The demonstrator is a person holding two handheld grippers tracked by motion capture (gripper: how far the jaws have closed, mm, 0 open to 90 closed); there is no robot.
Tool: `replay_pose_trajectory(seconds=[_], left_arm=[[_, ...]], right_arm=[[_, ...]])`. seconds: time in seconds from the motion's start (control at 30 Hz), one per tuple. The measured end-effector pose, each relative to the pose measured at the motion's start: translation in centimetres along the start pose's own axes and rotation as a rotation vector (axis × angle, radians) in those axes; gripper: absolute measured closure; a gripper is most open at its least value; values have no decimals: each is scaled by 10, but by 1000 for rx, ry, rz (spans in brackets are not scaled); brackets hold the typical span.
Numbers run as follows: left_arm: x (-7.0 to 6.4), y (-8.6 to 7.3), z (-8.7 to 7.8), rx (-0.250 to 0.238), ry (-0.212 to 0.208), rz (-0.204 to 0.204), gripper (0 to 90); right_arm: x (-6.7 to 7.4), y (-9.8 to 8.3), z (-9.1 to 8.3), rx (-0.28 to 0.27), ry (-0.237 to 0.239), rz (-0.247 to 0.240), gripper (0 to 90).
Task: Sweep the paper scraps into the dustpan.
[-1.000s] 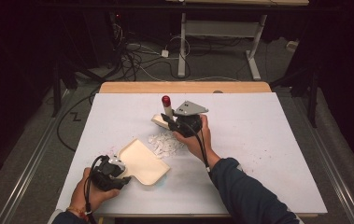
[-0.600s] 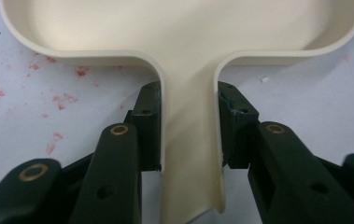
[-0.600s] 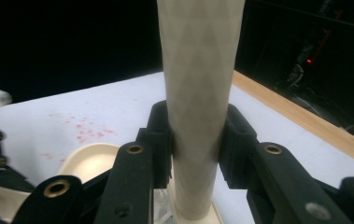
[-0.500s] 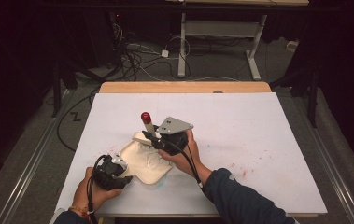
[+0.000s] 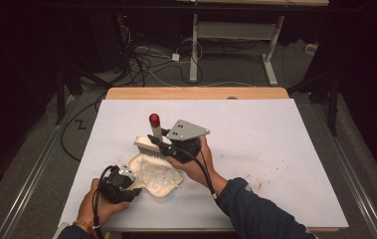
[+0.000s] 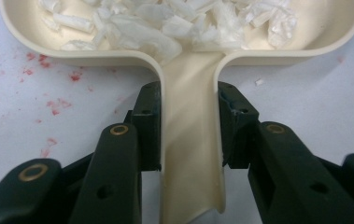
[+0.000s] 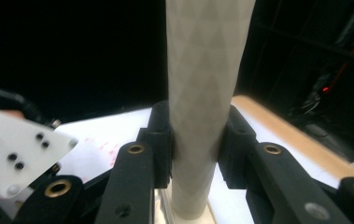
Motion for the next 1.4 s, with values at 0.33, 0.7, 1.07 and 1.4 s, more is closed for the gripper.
replay_pose_trajectory(seconds=[0.33, 0.7, 1.07, 1.4], left_arm=[[-2, -3, -1, 7, -7, 6, 633], [-6, -2, 0, 22, -5, 7, 633], [-7, 2, 2, 27, -2, 12, 633], [-6, 0, 2, 9, -6, 9, 632]], right_arm=[[-55, -3, -60, 34, -85, 25, 705], [-84, -49, -122, 156, -145, -26, 706], [-43, -62, -101, 192, -94, -45, 705], [-2, -42, -66, 131, -20, -28, 706]])
Point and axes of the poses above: each handheld gripper's, and its own axes: z roughly forward along the jaws, y roughly out of its top, x roughly to its left, the point moved 4 cm from there along z, roughly forward along the jaws, and after that the axes turned 15 degrees about -y, right-handed, at the moved point
